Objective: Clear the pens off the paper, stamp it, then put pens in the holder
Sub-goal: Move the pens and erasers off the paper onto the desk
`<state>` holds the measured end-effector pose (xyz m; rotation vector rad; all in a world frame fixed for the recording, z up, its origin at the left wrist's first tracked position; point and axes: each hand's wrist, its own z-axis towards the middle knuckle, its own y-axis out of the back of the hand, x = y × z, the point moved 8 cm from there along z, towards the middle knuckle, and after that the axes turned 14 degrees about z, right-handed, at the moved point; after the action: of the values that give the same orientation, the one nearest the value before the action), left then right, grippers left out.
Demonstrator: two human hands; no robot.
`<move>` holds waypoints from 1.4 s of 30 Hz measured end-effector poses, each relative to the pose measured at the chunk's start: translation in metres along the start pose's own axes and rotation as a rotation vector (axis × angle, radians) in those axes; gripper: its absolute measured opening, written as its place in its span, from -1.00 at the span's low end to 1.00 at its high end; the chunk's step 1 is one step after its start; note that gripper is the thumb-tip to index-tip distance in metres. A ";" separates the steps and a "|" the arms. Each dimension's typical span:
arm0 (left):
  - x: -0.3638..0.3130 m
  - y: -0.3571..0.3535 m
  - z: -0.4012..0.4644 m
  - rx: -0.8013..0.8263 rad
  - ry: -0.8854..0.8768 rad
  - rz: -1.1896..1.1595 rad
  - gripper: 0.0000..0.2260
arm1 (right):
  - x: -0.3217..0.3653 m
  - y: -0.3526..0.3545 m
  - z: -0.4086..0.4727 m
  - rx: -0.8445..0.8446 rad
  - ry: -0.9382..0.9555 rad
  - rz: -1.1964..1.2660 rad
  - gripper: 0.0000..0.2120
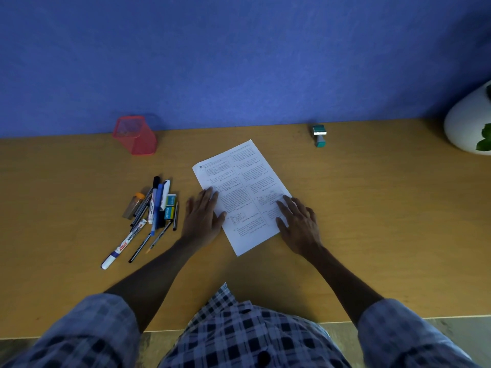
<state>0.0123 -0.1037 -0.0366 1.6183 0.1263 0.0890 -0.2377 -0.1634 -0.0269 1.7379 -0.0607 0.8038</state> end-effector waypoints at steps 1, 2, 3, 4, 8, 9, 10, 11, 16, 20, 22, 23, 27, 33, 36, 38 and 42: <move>0.001 -0.001 0.001 0.008 -0.008 0.004 -0.41 | -0.001 0.000 -0.001 0.002 0.004 -0.004 -0.51; 0.003 -0.001 0.002 0.012 -0.016 0.005 -0.41 | 0.000 0.001 -0.002 -0.002 0.011 -0.008 -0.52; 0.004 0.000 0.003 0.012 -0.022 0.002 -0.40 | 0.001 0.002 -0.004 -0.008 0.020 -0.014 -0.53; 0.005 0.001 0.004 0.005 -0.026 0.000 -0.40 | 0.002 0.003 -0.005 -0.012 0.029 -0.024 -0.54; 0.011 0.004 0.009 -0.013 0.000 -0.001 -0.43 | 0.005 0.004 -0.013 -0.027 0.054 -0.056 -0.57; 0.013 0.004 0.011 -0.008 0.008 0.001 -0.43 | 0.005 0.004 -0.015 -0.033 0.059 -0.059 -0.57; 0.014 0.004 0.012 -0.003 0.010 0.009 -0.43 | 0.006 0.004 -0.016 -0.039 0.062 -0.058 -0.58; 0.015 0.004 0.013 0.003 0.007 0.018 -0.43 | 0.007 0.003 -0.018 -0.044 0.064 -0.056 -0.59; 0.018 0.005 0.017 0.026 0.000 0.031 -0.43 | 0.014 0.002 -0.023 -0.073 0.076 -0.038 -0.58; 0.018 0.007 0.016 0.024 0.003 -0.016 -0.47 | 0.007 0.011 -0.013 -0.092 0.011 0.084 -0.48; 0.017 0.007 0.014 0.012 -0.013 -0.054 -0.47 | 0.002 0.015 -0.004 -0.074 -0.020 0.099 -0.44; 0.016 0.007 0.012 0.016 -0.025 -0.081 -0.44 | -0.001 0.016 0.001 -0.046 -0.029 0.087 -0.42; 0.015 0.003 0.006 0.060 -0.059 -0.153 -0.29 | -0.008 0.011 0.009 0.071 -0.011 0.024 -0.41; 0.018 0.000 0.007 0.082 -0.084 -0.117 -0.38 | -0.008 0.010 0.006 0.060 0.010 0.016 -0.40; 0.020 -0.001 0.007 0.082 -0.080 -0.088 -0.41 | -0.007 0.009 0.004 0.046 0.012 0.029 -0.39; 0.020 -0.002 0.007 0.083 -0.078 -0.078 -0.41 | -0.006 0.009 0.003 0.034 0.015 0.032 -0.39; 0.022 -0.002 0.006 0.075 -0.063 -0.068 -0.41 | -0.007 0.005 0.002 0.026 -0.002 0.053 -0.39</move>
<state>0.0344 -0.1069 -0.0398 1.6883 0.1374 -0.0198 -0.2439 -0.1697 -0.0265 1.7677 -0.0983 0.8442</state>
